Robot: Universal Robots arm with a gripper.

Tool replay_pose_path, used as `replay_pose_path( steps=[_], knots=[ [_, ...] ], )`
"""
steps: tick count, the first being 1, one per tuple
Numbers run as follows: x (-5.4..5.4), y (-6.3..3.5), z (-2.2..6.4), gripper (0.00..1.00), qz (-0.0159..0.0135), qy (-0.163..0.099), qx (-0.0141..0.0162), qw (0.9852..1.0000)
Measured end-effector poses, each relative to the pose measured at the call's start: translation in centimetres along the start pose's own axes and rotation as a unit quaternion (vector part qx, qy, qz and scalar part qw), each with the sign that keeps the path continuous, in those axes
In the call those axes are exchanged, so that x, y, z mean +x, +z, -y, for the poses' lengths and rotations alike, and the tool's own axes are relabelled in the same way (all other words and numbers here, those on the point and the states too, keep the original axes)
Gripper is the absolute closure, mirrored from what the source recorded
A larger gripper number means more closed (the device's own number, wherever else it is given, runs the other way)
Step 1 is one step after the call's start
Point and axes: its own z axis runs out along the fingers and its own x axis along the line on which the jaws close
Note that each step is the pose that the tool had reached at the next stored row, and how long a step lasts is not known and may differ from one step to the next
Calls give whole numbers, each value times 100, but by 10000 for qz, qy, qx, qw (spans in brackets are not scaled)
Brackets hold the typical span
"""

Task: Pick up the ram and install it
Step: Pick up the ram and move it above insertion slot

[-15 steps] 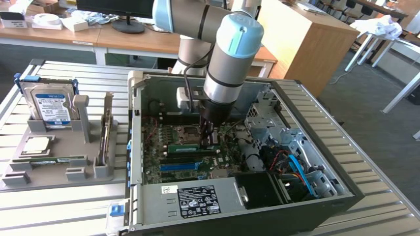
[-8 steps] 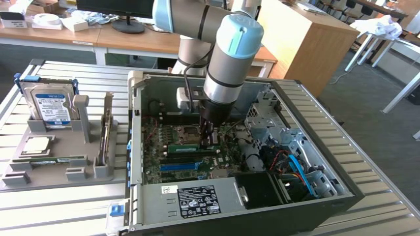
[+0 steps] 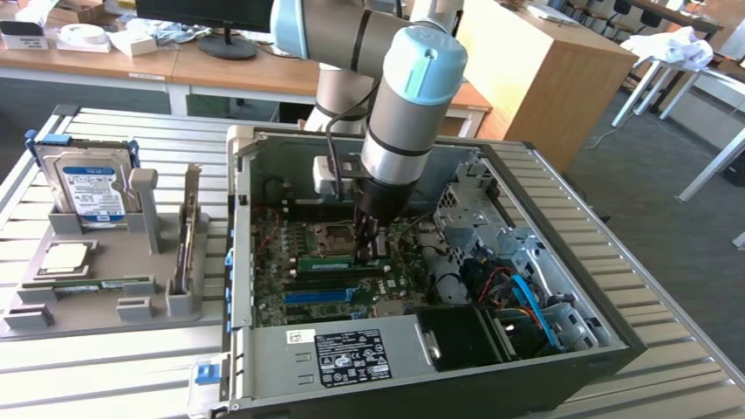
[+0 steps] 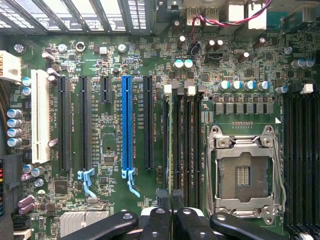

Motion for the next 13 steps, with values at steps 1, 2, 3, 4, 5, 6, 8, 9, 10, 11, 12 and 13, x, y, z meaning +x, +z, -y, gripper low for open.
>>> replay_pose_path(
  steps=[1,2,3,4,5,6,8,9,10,11,12,13],
  knots=[
    [0,0,0,88,0,-4,0,10000],
    [0,0,0,88,0,-14,-1,10000],
    [0,0,0,88,0,-23,-2,10000],
    [0,0,0,88,0,-30,-3,10000],
    [0,0,0,88,-1,-38,-4,10000],
    [0,0,0,88,0,-45,-4,10000],
    [0,0,0,88,-1,-46,-4,10000],
    [0,0,0,88,0,-48,-4,10000],
    [0,0,0,88,-1,-53,-4,10000],
    [0,1,0,88,-1,-61,-5,10000],
    [0,1,0,88,0,-62,-4,10000],
    [0,1,0,88,-1,-62,-5,10000]
  ],
)
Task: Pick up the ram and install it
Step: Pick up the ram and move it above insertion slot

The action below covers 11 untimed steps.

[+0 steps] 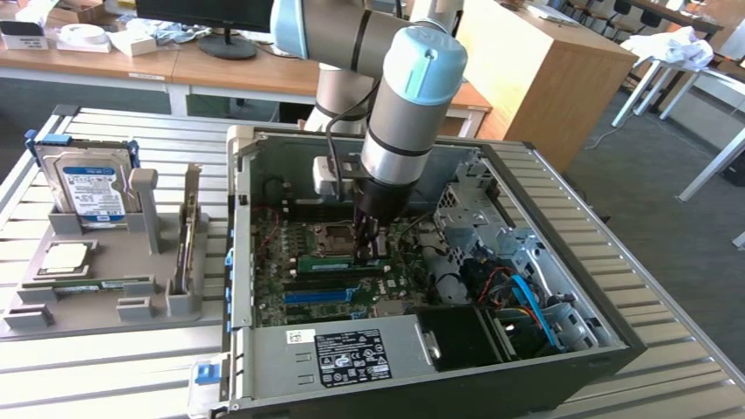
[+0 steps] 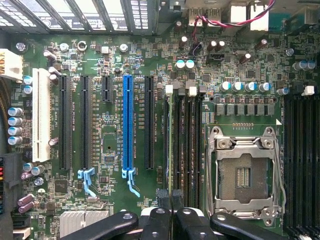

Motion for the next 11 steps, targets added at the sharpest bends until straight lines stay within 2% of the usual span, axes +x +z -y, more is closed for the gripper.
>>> replay_pose_path(
  steps=[11],
  knots=[
    [0,8,0,88,0,0,0,10000]
  ],
)
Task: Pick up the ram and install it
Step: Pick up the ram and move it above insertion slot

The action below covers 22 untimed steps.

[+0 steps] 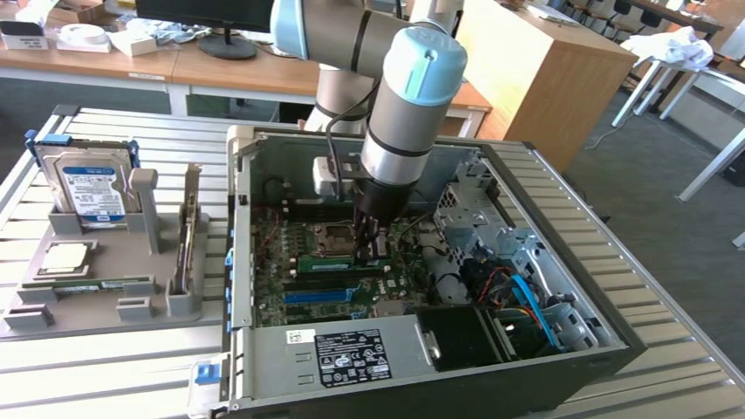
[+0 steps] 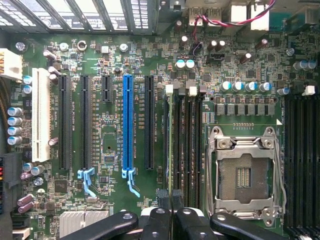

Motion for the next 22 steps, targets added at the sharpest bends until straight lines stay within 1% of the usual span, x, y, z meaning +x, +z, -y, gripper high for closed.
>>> replay_pose_path(
  steps=[22],
  knots=[
    [-2,5,8,88,0,-8,-1,10000]
  ],
)
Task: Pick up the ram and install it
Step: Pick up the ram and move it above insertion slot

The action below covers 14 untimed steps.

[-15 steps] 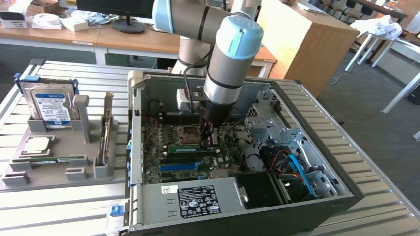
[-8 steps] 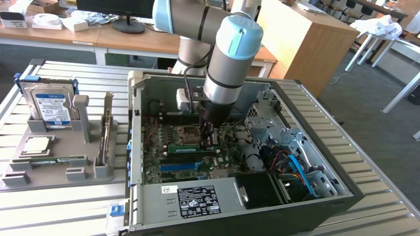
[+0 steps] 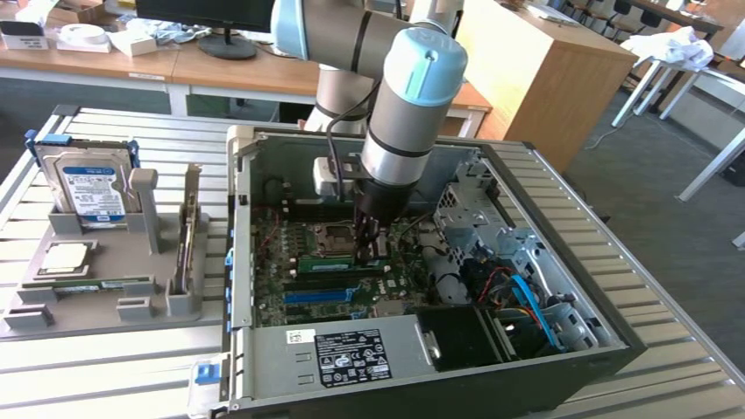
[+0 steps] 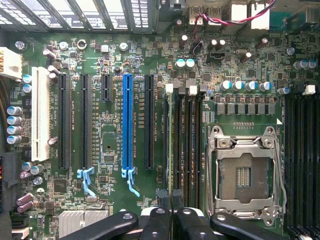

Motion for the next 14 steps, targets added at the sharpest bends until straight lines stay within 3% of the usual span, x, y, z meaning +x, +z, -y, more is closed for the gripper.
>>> replay_pose_path(
  steps=[14],
  knots=[
    [-13,28,-1,88,0,1,0,10000]
  ],
)
